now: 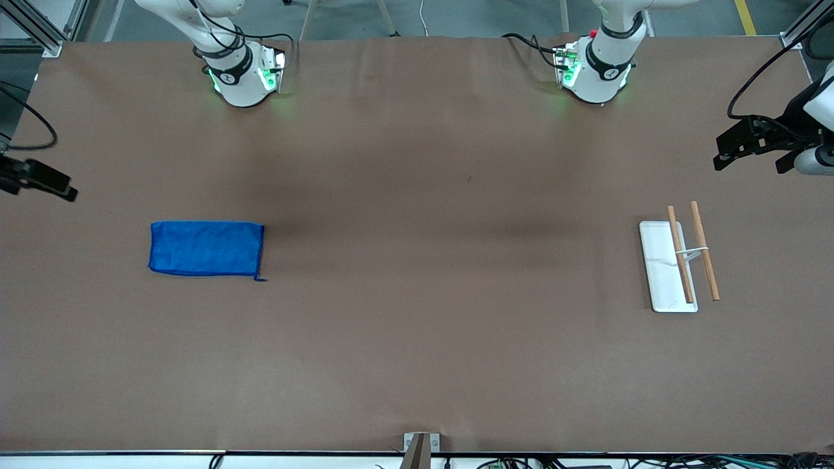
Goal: Right arm passes towel to left arm to hang
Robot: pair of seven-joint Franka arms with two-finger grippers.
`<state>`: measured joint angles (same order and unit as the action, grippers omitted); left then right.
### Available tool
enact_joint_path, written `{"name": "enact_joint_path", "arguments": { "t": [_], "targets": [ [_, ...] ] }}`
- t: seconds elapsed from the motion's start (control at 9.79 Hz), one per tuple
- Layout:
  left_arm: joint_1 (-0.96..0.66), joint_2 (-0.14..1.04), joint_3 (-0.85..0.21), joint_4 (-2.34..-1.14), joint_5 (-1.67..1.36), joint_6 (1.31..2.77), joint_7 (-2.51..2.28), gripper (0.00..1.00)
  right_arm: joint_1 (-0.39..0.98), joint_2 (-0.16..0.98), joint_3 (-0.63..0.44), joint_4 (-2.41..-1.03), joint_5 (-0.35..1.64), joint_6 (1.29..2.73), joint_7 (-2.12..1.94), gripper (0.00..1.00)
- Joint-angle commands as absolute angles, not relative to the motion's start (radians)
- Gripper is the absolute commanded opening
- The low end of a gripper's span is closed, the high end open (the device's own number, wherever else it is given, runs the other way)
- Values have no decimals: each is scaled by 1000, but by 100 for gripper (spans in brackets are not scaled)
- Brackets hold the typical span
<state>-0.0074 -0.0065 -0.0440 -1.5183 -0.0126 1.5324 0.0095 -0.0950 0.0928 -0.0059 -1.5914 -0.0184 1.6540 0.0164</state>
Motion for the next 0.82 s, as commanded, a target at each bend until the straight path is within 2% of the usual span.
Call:
{"name": "enact_joint_path", "arguments": {
  "t": [0.0, 0.51, 0.72],
  "targets": [
    [2, 6, -48, -1532, -15, 1537, 20, 100, -86, 104, -6, -1853, -20, 1925, -33, 100],
    [2, 6, -48, -1534, -14, 1559, 20, 100, -87, 285, -8, -2170, -20, 2493, -104, 100],
    [3, 6, -48, -1532, -14, 1559, 20, 100, -90, 368, -8, -2204, -21, 2600, -123, 100]
  ]
}}
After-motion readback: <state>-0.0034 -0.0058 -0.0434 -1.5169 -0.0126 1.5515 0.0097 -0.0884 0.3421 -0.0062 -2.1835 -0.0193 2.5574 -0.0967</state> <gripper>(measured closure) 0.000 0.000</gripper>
